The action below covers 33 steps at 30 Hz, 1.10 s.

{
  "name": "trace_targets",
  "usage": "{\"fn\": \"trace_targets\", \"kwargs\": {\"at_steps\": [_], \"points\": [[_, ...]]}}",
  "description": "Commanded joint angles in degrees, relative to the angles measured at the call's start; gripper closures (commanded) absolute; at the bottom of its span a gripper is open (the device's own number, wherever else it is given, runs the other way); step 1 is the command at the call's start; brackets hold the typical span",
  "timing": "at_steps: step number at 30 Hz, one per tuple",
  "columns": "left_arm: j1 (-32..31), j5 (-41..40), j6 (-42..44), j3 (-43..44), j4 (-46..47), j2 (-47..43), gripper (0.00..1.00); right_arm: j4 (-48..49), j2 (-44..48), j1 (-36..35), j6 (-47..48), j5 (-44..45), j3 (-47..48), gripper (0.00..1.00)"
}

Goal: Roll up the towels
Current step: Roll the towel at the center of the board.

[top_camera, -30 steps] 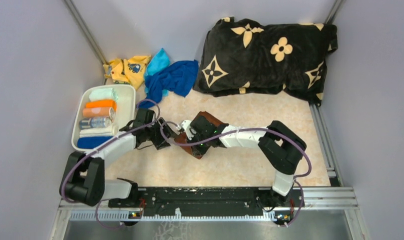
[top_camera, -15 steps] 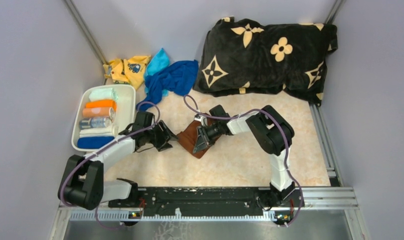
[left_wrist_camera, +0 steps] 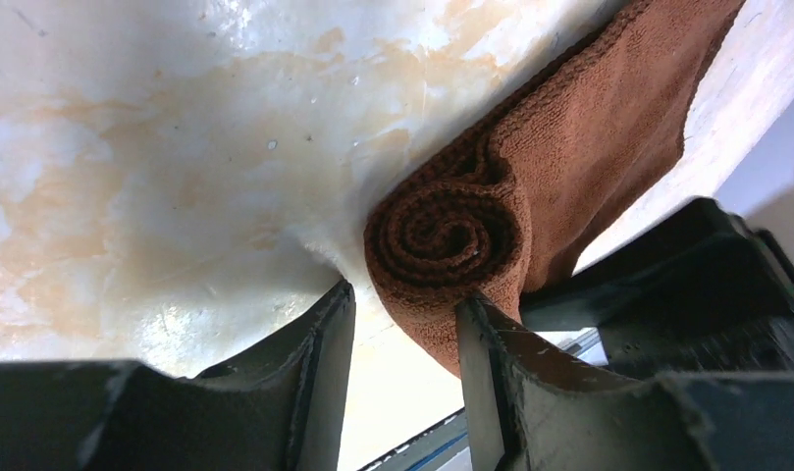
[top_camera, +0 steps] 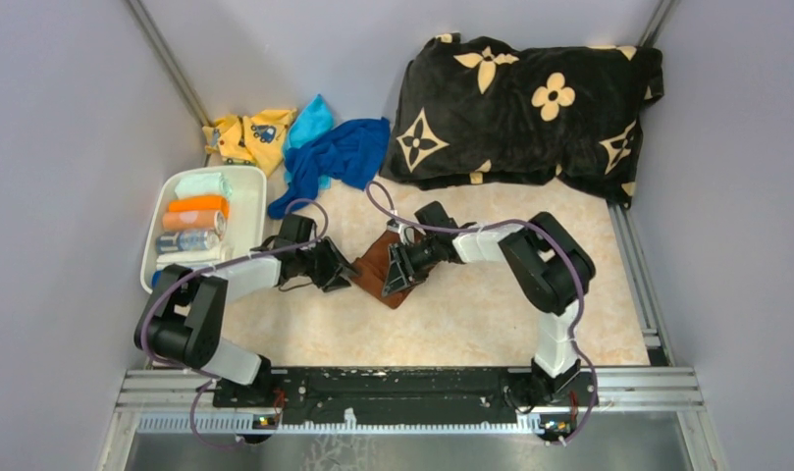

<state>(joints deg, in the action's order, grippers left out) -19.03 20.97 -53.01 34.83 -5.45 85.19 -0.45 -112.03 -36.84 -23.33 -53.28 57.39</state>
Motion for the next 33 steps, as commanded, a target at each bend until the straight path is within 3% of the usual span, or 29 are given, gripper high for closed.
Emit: {"fn": "trace_targets", "kwargs": {"at_steps": [1, 8, 14, 20, 33], "points": [[-0.2, -2.0, -0.2, 1.5, -0.6, 2.1, 0.52, -10.4, 11.2, -2.7, 9.6, 15.7, 0.8, 0.58], [-0.3, -2.8, -0.3, 2.2, -1.7, 3.5, 0.52, -19.4, 22.3, -15.2, 17.9, 45.7, 4.1, 0.53], [-0.3, -3.0, -0.4, 2.2, -2.1, 4.0, 0.51, -17.9, 20.6, -26.8, 21.0, 65.2, 5.3, 0.53], [-0.3, -2.8, -0.3, 1.8, -2.0, 4.4, 0.51, -15.2, 14.7, -30.2, 21.6, 72.4, 5.2, 0.53], [-0.3, -2.9, 0.4, 2.4, -2.2, 4.9, 0.49, -14.8, 6.4, -30.3, 22.5, 75.7, 2.1, 0.52]]}}
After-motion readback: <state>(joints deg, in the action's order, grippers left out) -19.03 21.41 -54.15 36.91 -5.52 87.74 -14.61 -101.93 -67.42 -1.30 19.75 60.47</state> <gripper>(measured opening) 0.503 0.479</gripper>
